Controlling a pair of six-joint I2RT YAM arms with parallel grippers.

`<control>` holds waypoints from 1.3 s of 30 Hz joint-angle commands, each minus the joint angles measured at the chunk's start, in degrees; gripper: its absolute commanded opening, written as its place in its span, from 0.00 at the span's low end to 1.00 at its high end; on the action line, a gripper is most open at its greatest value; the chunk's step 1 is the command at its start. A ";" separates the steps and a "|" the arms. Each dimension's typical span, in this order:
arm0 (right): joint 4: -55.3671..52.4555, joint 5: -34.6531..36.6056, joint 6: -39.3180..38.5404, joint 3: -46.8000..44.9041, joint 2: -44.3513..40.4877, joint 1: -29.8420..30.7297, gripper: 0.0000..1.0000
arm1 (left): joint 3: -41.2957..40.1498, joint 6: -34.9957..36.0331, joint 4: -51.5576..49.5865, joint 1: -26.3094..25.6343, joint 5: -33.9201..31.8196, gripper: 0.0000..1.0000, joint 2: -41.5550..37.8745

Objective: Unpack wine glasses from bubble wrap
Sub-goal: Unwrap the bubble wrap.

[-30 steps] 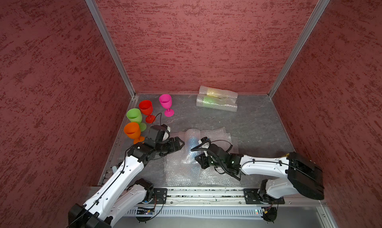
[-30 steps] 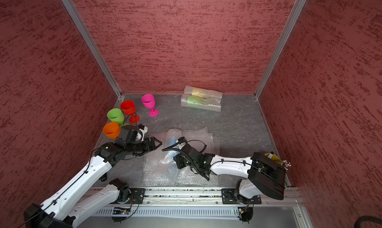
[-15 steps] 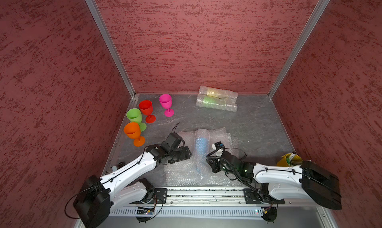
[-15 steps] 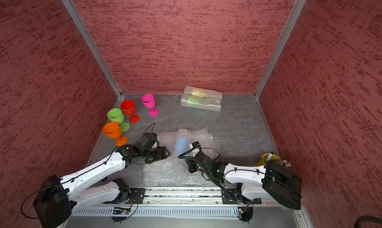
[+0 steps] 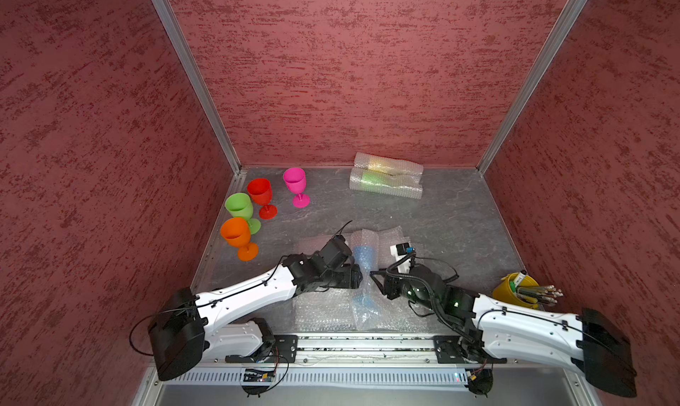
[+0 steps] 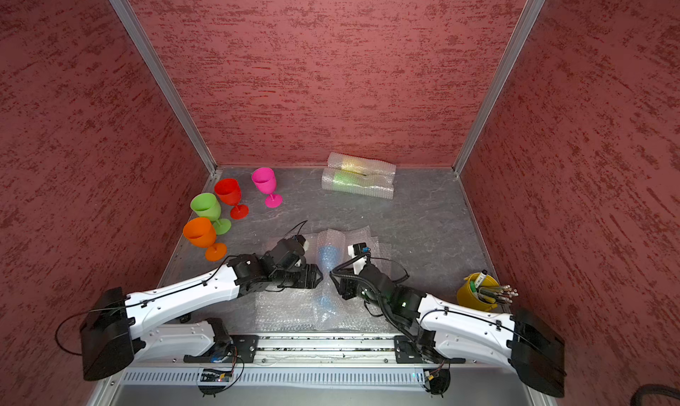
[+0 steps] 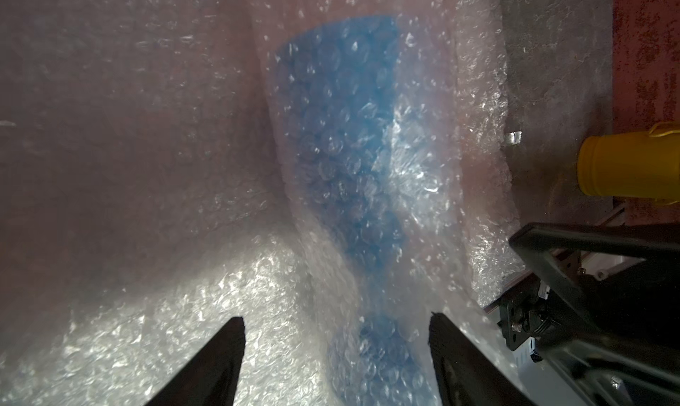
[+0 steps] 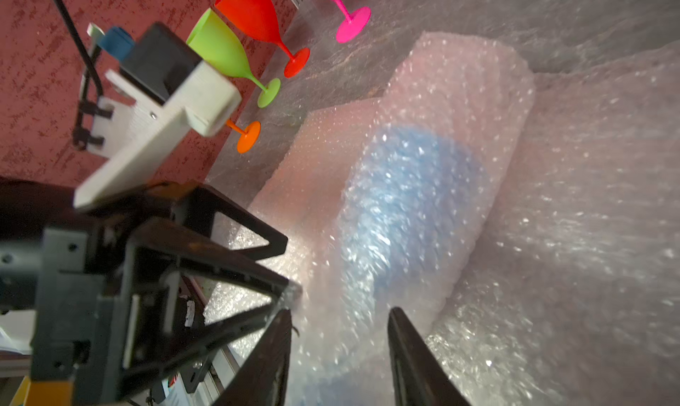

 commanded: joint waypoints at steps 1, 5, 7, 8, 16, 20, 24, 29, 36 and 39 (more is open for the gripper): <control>-9.42 -1.16 -3.23 5.69 1.19 -1.25 0.53 | 0.64 0.72 2.64 -1.04 -0.37 0.80 1.39; -16.58 -3.78 -6.02 11.07 6.12 -1.25 0.57 | 0.47 0.25 4.11 -1.56 -0.57 0.79 1.56; -17.59 -4.58 -6.47 11.83 7.58 -1.25 0.56 | 0.53 0.27 4.28 -1.51 -0.55 0.79 1.70; -17.82 -4.65 -6.67 11.95 8.08 -1.25 0.55 | 0.48 0.17 4.27 -1.58 -0.62 0.79 1.74; -19.76 -2.94 -7.74 12.17 9.41 -1.25 0.38 | -0.96 0.15 4.87 -1.26 -0.56 0.77 1.62; -21.60 -0.25 -7.91 12.56 8.75 -1.25 0.14 | -1.40 -0.05 4.29 -0.10 -0.96 0.77 1.71; -21.23 0.20 -8.09 12.15 6.50 -1.26 0.00 | -2.49 -0.33 4.81 2.34 1.12 0.76 -0.69; -18.32 -0.13 -8.18 10.59 2.74 -1.26 0.00 | -1.94 -0.13 5.51 3.77 5.13 0.76 -2.95; -13.26 -2.15 -7.56 8.23 0.85 -1.27 0.00 | -0.87 -1.33 9.95 3.77 11.87 0.76 -0.80; -11.45 -3.02 -7.40 7.02 1.03 -1.34 0.00 | -0.92 -1.79 11.45 3.79 13.25 0.75 0.20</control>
